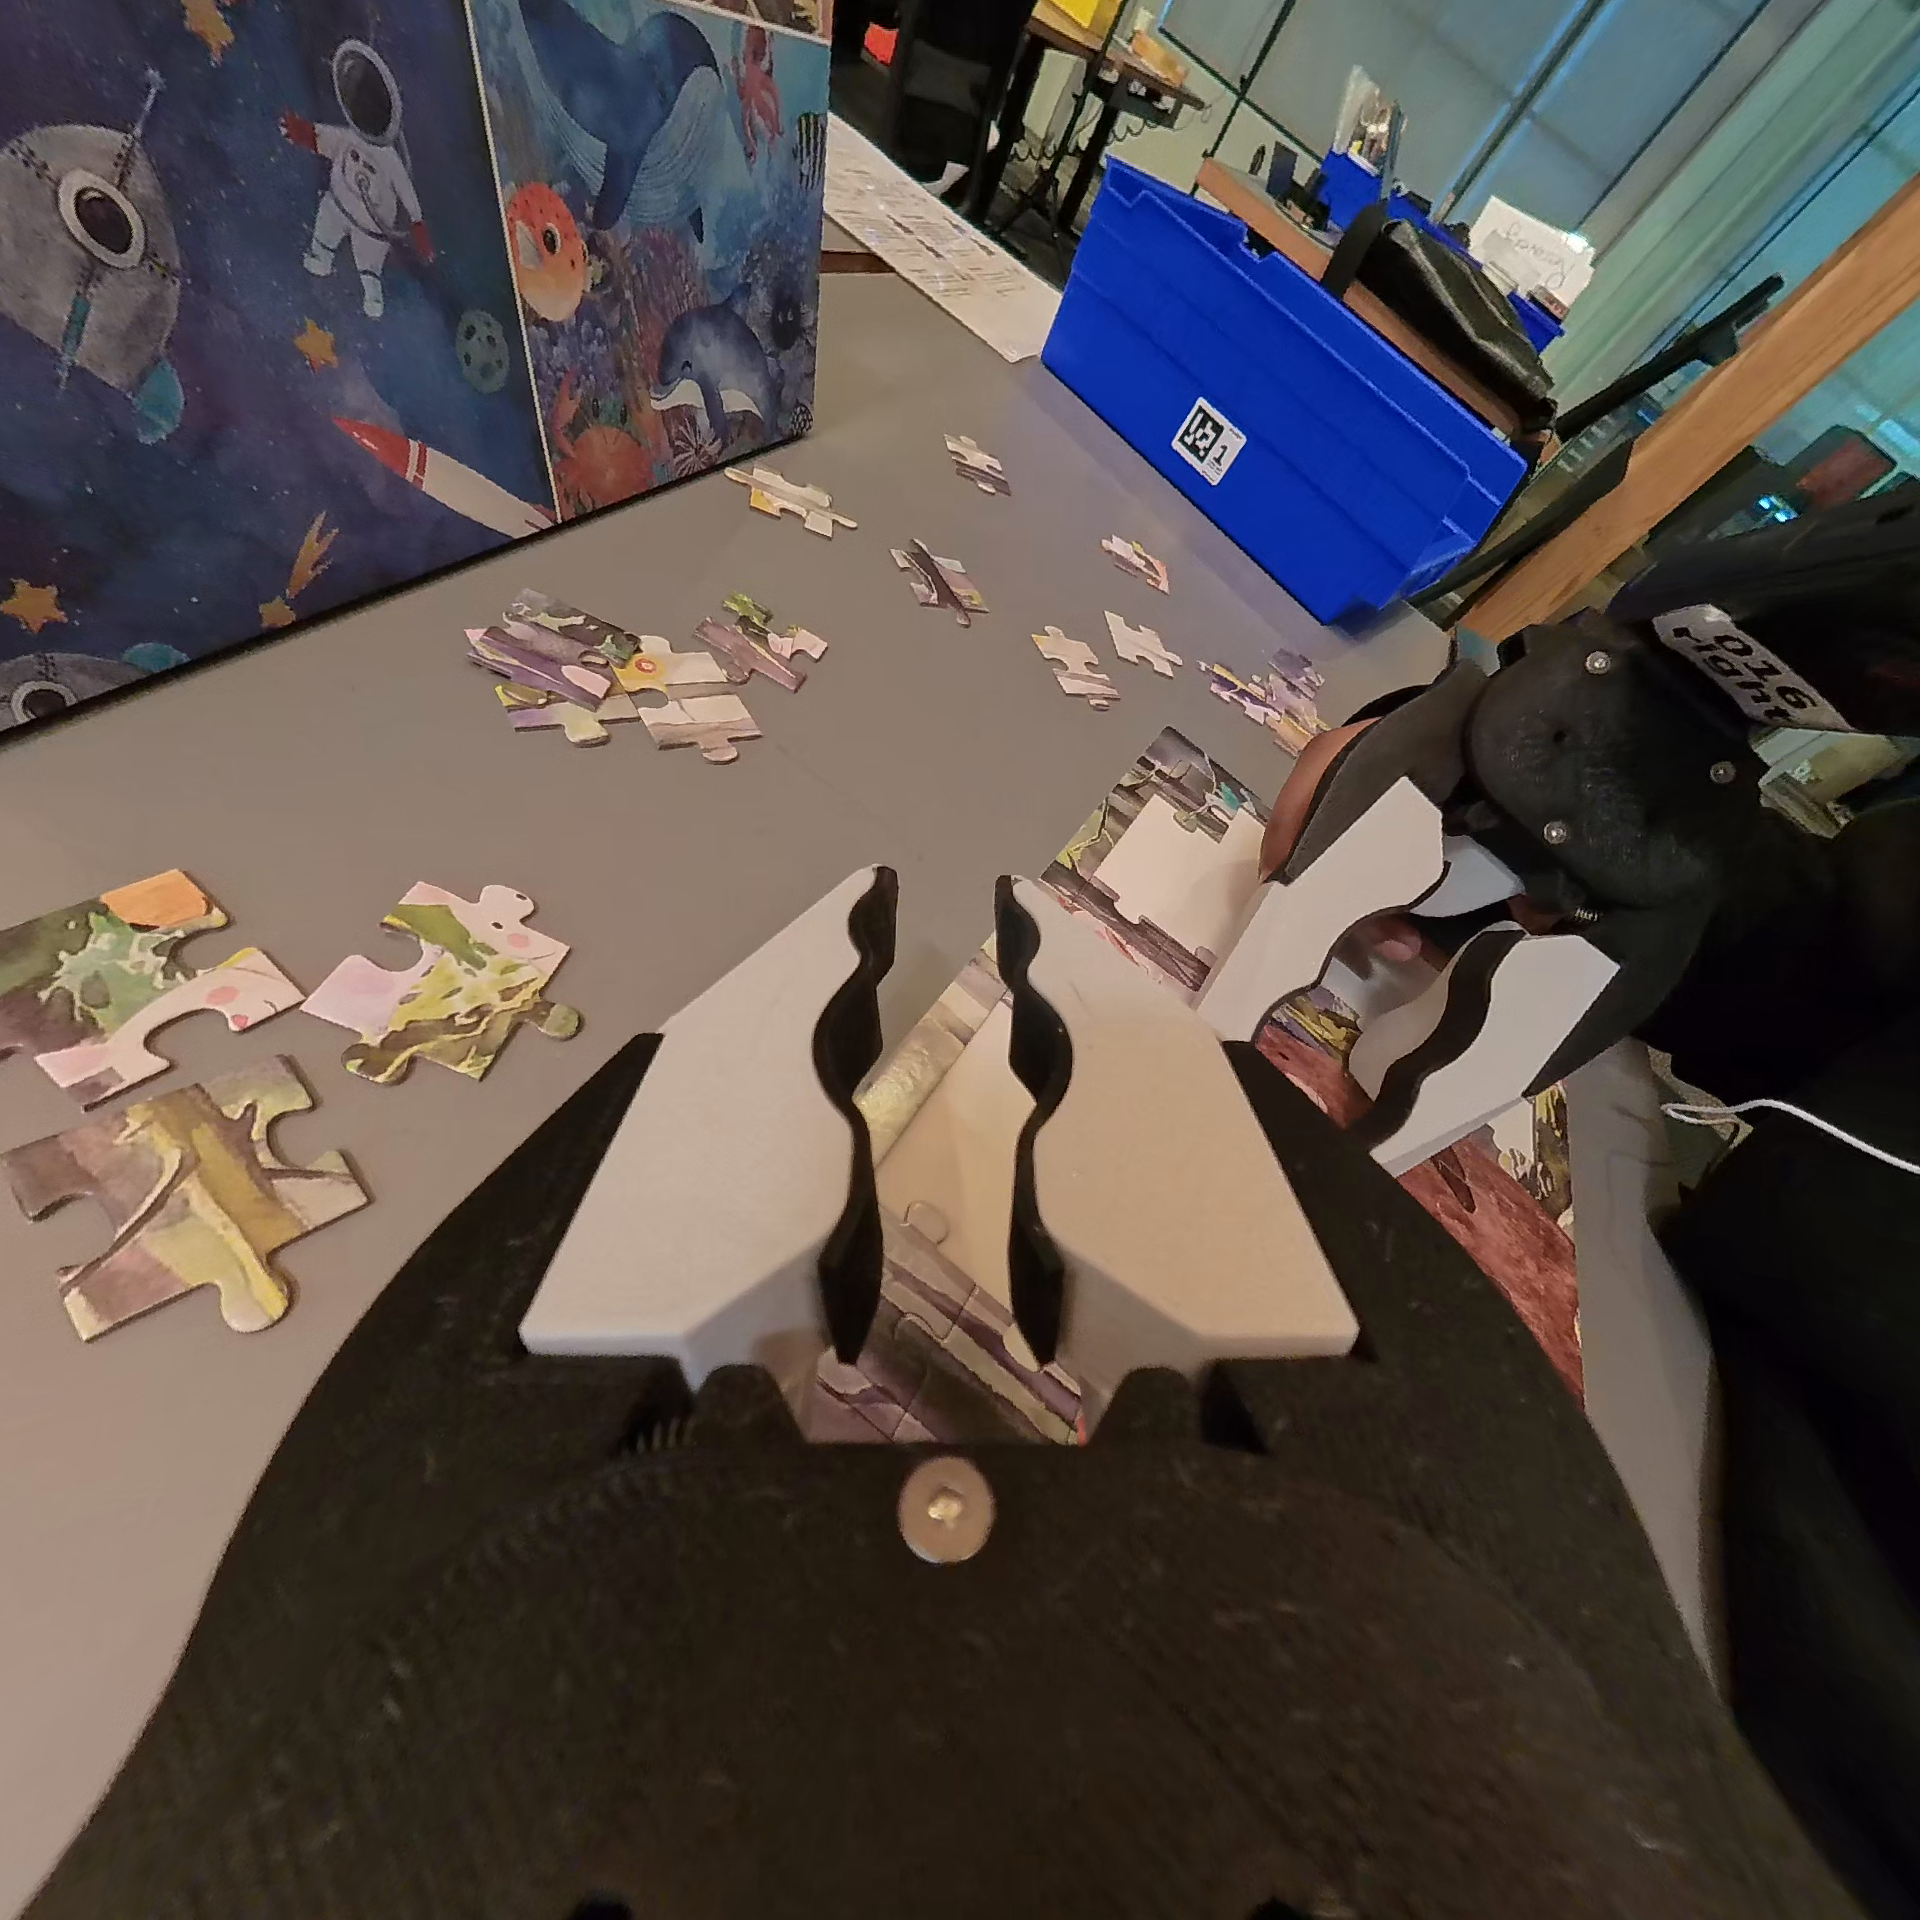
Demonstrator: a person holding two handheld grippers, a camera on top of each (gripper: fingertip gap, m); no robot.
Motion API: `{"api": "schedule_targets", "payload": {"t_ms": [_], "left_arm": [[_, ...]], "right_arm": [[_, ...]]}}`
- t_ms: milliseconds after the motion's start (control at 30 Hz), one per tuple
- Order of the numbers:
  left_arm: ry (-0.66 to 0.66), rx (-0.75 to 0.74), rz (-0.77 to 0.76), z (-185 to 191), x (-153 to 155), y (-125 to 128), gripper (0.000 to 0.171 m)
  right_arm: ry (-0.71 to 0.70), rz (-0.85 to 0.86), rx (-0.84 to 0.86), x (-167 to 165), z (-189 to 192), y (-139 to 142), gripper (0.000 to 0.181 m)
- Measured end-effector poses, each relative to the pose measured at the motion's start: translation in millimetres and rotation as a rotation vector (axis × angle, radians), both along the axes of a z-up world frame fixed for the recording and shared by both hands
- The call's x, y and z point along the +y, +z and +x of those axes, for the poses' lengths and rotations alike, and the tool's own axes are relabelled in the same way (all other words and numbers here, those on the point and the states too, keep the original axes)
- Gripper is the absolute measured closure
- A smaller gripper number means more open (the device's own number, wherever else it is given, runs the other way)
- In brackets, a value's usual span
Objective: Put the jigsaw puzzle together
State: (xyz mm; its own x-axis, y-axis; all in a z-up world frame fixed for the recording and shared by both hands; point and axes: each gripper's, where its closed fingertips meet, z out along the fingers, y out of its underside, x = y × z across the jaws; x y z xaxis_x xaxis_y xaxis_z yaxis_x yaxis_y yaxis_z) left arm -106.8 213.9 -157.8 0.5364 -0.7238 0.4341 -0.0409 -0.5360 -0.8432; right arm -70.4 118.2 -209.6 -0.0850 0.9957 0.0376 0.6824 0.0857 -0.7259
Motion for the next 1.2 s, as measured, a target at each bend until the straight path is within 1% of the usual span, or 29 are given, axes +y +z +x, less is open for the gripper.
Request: {"api": "schedule_targets", "payload": {"t_ms": [400,567,733,933,1067,1200], "left_arm": [[0.000,-0.001,0.000,0,0,0,0.155],[0.001,0.000,0.000,0,0,0,0.155],[0.001,-0.001,0.000,-1,0,0,0.155],[0.000,0.000,0.001,-1,0,0,0.155],[0.000,0.001,0.001,-1,0,0,0.155],[0.000,0.001,0.001,0,0,0,0.155]], "right_arm": [[-0.005,0.008,0.000,1,0,1,0.141],[0.016,-0.021,0.034,-4,-1,8,0.138],[0.006,-0.015,0.007,2,6,7,0.147],[-0.009,-0.056,0.028,3,6,10,0.158],[-0.034,-0.030,0.014,7,5,6,0.159],[-0.013,-0.070,-0.014,2,6,0,0.159]]}}
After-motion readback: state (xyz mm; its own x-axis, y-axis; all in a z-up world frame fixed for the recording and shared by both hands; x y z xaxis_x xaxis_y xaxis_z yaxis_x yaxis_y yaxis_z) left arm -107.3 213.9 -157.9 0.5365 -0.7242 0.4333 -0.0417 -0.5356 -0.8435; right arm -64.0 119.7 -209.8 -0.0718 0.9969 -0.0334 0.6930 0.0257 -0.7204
